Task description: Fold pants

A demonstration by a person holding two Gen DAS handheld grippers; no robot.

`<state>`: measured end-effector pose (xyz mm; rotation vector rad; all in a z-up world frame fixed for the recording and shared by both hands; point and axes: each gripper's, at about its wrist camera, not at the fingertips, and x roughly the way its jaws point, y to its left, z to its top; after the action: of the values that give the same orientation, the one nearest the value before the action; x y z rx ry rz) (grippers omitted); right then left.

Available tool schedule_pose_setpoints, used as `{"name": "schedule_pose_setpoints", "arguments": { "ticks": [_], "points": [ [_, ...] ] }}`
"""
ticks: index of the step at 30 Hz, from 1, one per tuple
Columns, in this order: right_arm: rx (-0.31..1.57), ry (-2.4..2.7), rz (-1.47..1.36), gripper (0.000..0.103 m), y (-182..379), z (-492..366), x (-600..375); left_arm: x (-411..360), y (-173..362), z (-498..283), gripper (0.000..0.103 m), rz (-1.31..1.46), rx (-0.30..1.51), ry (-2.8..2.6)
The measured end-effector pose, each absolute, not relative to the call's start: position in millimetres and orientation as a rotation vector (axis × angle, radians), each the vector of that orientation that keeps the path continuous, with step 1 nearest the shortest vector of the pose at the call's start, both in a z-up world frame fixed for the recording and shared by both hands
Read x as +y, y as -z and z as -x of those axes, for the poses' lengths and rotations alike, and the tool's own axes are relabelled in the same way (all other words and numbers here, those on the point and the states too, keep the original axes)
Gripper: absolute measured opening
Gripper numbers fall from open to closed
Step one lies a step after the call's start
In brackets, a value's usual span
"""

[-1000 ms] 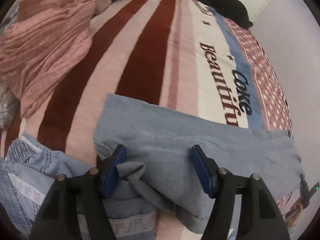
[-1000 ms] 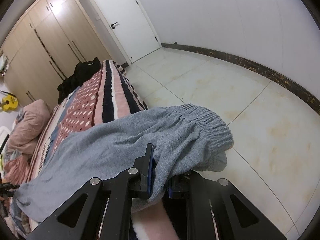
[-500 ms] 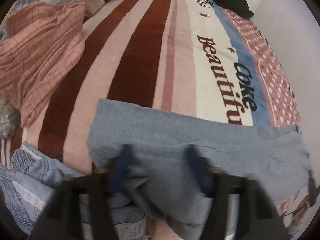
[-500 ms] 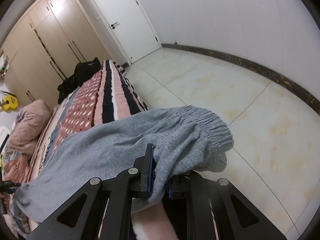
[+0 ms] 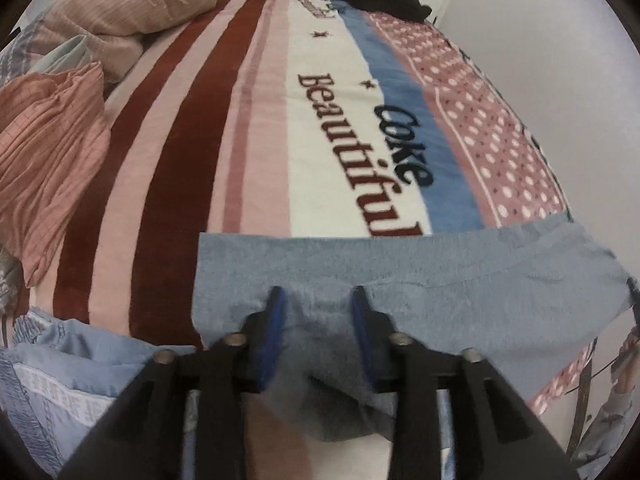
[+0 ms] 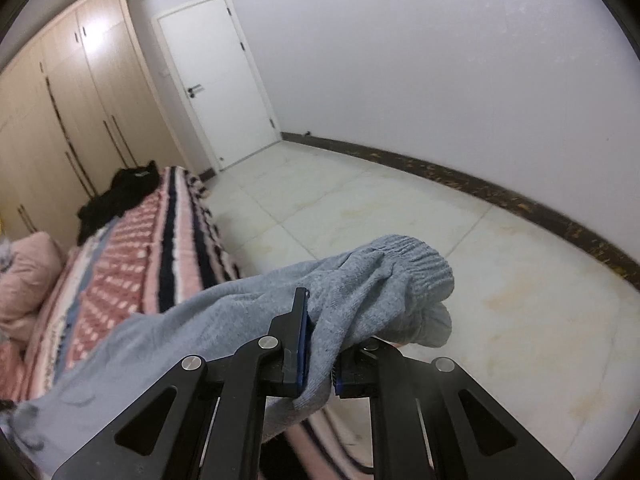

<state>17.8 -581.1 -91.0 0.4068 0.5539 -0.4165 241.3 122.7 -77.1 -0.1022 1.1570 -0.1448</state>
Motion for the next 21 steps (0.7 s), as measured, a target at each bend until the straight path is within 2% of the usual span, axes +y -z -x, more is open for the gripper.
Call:
{"name": "schedule_pose_setpoints", "arguments": {
  "ticks": [2,6,11,17,21],
  "points": [
    [0.567,0.441,-0.402,0.004,94,-14,-584,125,66,-241,0.056,0.115,1.103,0.150],
    [0.553,0.518,-0.387,0.004,95,-15,-596,122,57,-247,0.065,0.123,1.074,0.215],
    [0.538,0.594,-0.360,0.004,92,-12,-609,110,77,-246,0.069,0.080,1.137,0.286],
    [0.559,0.605,-0.340,0.004,99,-12,-609,99,101,-233,0.069,0.051,1.194,0.415],
    [0.569,0.596,-0.373,0.004,103,-12,-617,95,111,-236,0.076,0.059,1.216,0.425]
  ]
}}
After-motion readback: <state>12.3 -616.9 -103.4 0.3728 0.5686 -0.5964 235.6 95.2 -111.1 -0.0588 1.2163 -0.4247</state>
